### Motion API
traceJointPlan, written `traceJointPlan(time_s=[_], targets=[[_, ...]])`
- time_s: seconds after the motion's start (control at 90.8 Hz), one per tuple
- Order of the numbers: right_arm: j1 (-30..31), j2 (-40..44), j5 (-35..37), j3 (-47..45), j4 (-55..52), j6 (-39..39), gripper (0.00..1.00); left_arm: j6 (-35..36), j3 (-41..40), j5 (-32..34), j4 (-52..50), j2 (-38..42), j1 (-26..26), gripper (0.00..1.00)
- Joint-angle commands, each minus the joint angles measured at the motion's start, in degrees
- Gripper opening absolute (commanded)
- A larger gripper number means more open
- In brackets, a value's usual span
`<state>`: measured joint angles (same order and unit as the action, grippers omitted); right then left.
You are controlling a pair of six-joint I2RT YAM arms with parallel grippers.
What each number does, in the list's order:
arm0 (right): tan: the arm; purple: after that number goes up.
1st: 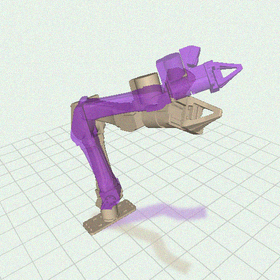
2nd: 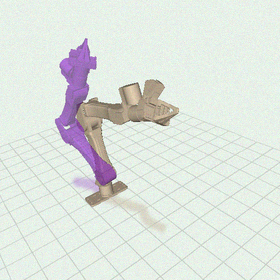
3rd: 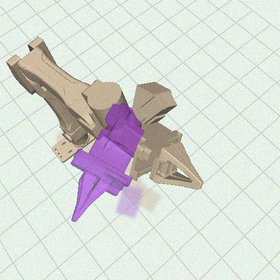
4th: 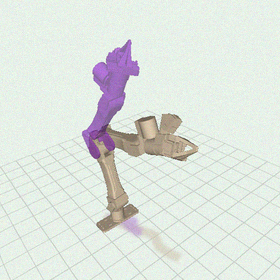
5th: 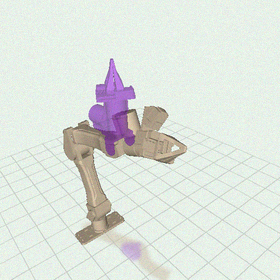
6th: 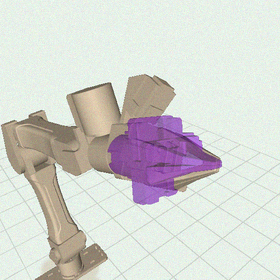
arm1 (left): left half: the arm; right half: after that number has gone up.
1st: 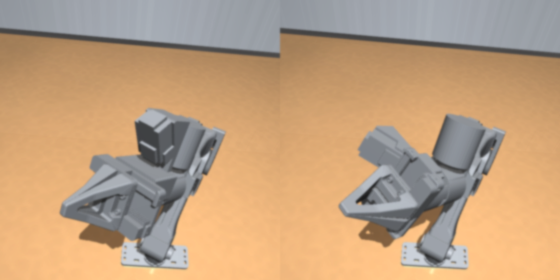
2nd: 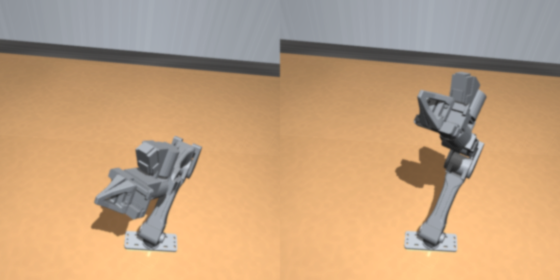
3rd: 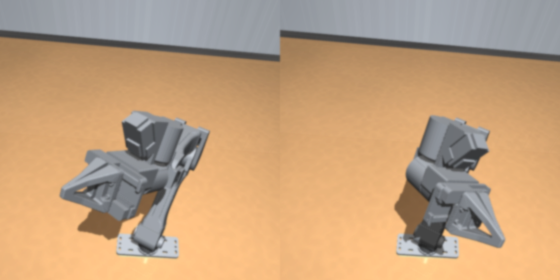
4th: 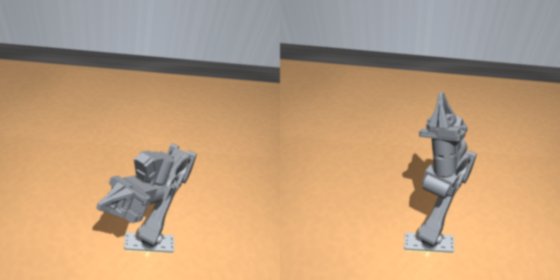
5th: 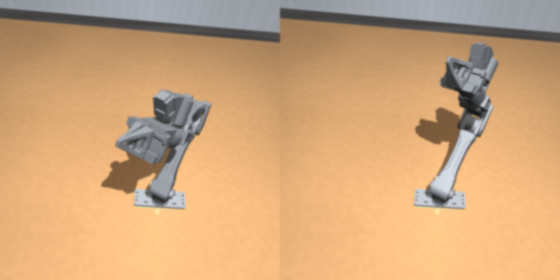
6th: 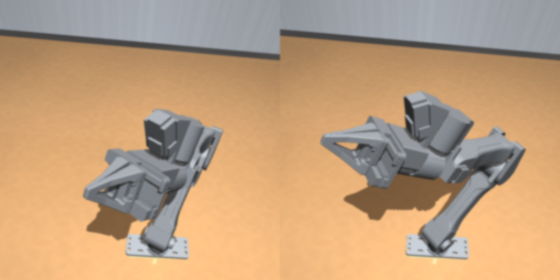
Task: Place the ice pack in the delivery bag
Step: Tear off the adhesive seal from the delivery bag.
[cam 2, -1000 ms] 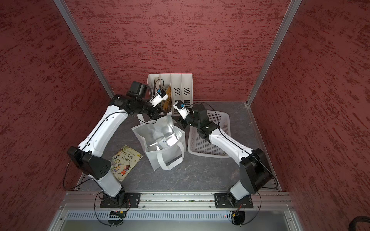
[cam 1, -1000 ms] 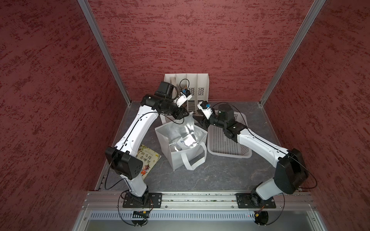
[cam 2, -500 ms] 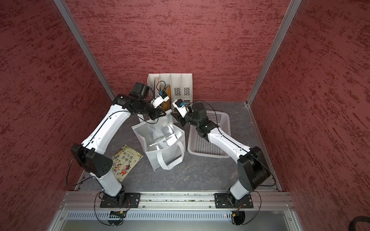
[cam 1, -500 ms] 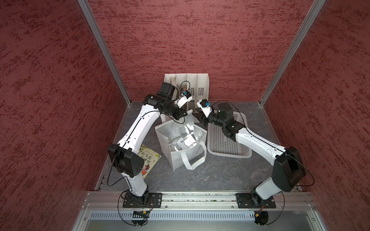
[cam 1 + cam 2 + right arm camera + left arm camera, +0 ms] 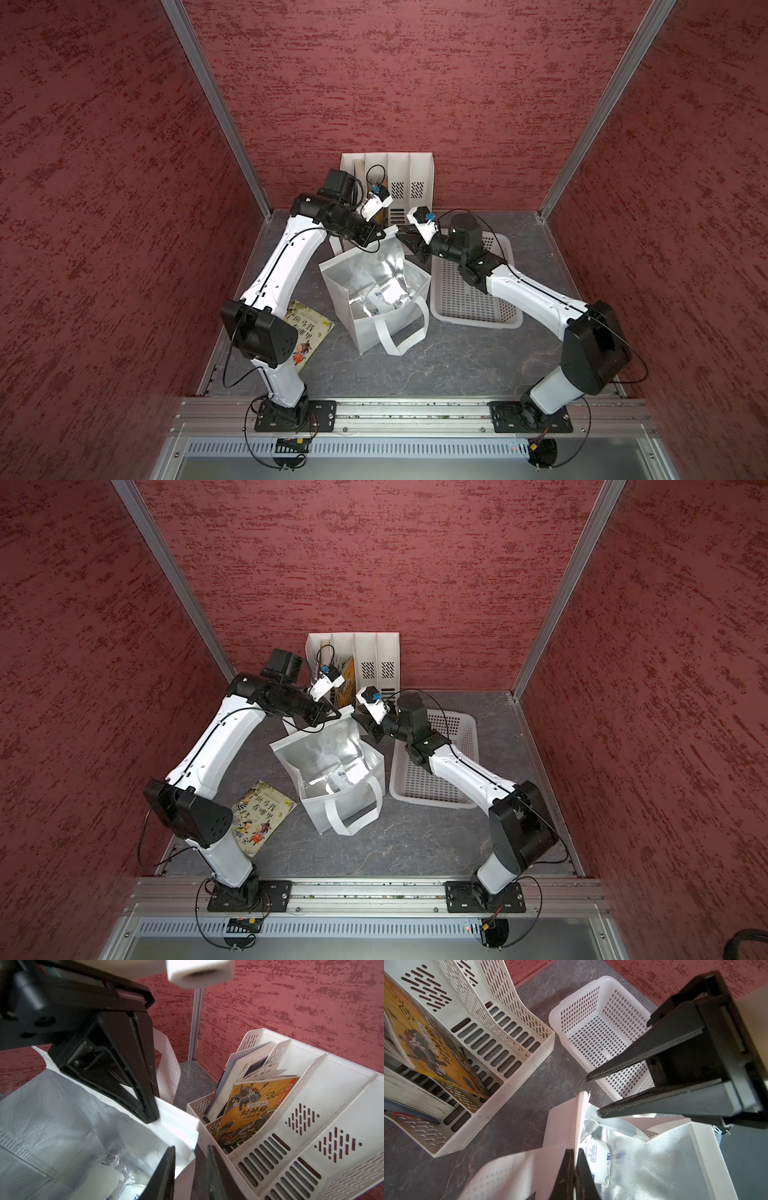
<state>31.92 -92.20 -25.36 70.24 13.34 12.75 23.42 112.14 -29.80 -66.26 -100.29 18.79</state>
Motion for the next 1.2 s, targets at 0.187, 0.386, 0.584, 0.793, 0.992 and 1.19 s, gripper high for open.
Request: traceJointPlan(time_s=[0.187, 0.386, 0.584, 0.793, 0.992, 1.19], targets=[[0.00, -0.31, -1.47, 1.95, 2.43, 1.45, 0.30, -0.75, 1.22, -3.07, 0.36, -0.26, -0.07, 0.03], [0.15, -0.22, -2.63, 1.98, 2.29, 1.83, 0.28, -0.74, 1.17, -3.29, 0.17, -0.26, -0.07, 0.03], [0.28, -0.25, -2.97, 1.88, 2.39, 1.91, 0.27, -0.74, 1.24, -3.58, -0.10, -0.17, -0.07, 0.02], [0.24, 0.06, -3.69, 1.51, 2.86, 1.84, 0.26, -0.75, 1.00, -3.60, -0.19, -0.08, -0.07, 0.02], [0.23, 0.83, -3.99, 0.34, 3.31, 1.82, 0.25, -0.88, 1.00, -3.51, -0.01, -0.08, -0.08, 0.02], [0.33, 1.31, -4.01, -0.50, 3.23, 1.58, 0.23, -0.93, 1.03, -3.40, -0.01, -0.12, -0.08, 0.02]])
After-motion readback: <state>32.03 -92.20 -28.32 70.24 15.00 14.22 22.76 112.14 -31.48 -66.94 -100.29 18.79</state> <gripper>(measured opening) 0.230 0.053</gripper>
